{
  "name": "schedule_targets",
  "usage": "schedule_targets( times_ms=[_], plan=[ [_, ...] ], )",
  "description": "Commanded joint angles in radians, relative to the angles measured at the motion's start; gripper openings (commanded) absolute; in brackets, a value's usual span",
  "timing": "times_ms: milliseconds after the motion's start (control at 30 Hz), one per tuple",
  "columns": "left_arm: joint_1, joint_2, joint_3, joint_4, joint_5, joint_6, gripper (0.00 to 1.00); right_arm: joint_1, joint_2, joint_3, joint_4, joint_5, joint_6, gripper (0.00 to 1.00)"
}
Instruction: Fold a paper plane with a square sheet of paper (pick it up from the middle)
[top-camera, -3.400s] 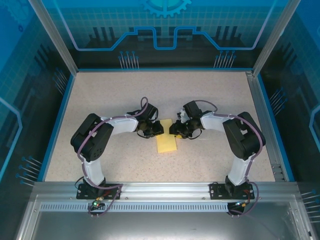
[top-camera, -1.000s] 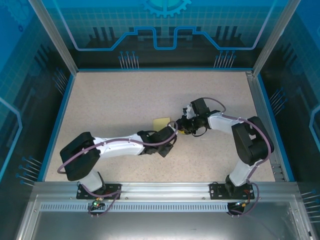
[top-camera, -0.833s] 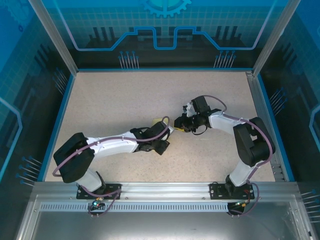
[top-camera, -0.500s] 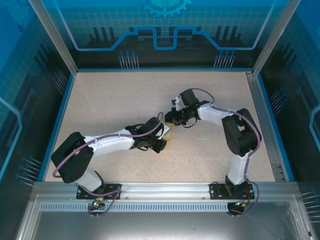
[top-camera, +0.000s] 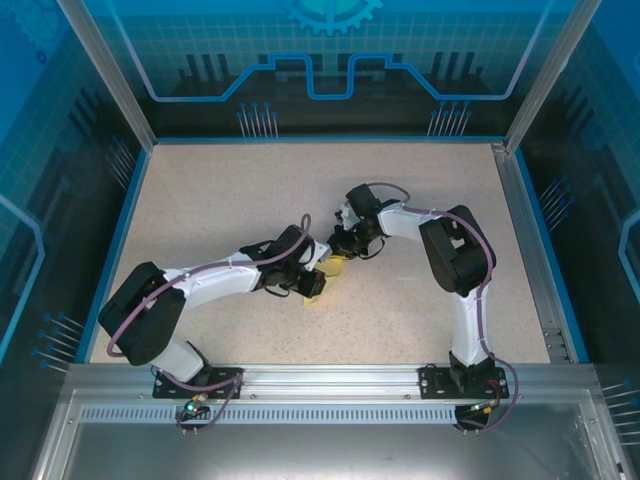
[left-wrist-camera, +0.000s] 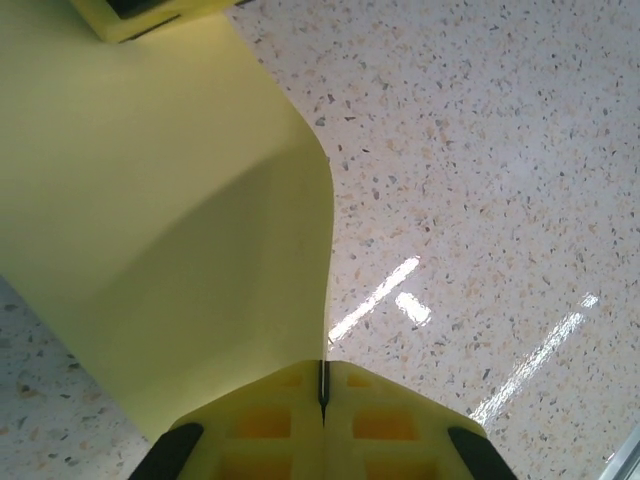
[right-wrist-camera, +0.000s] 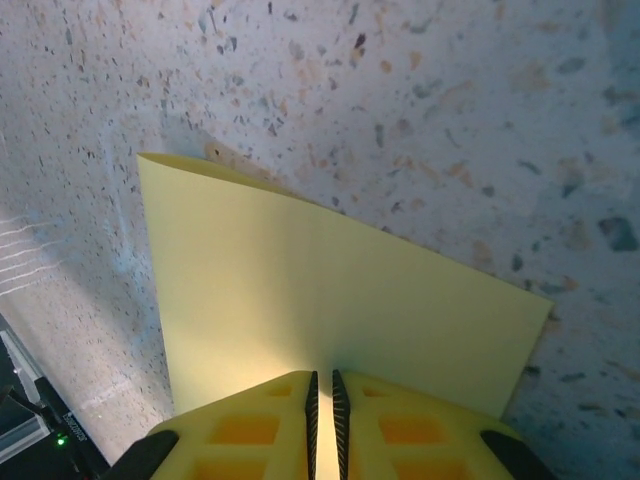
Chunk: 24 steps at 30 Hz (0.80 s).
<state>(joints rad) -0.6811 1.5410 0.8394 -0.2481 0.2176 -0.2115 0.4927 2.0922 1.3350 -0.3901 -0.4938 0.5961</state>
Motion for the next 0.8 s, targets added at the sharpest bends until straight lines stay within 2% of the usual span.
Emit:
schedule_targets(
  times_ms=[0, 467, 767],
  plan=[
    [0.023, 0.007, 0.001, 0.005, 0.041, -0.028, 0.0, 0.018, 0.03, 0.006, -0.068, 0.035, -0.036, 0.16],
    [0.057, 0.086, 0.03, -0.01, 0.005, -0.025, 0.01, 0.023, 0.025, -0.008, -0.065, 0.035, -0.034, 0.16],
    [0.06, 0.115, 0.055, -0.028, -0.063, -0.015, 0.02, 0.026, 0.029, -0.019, -0.055, 0.037, -0.03, 0.16]
  ],
)
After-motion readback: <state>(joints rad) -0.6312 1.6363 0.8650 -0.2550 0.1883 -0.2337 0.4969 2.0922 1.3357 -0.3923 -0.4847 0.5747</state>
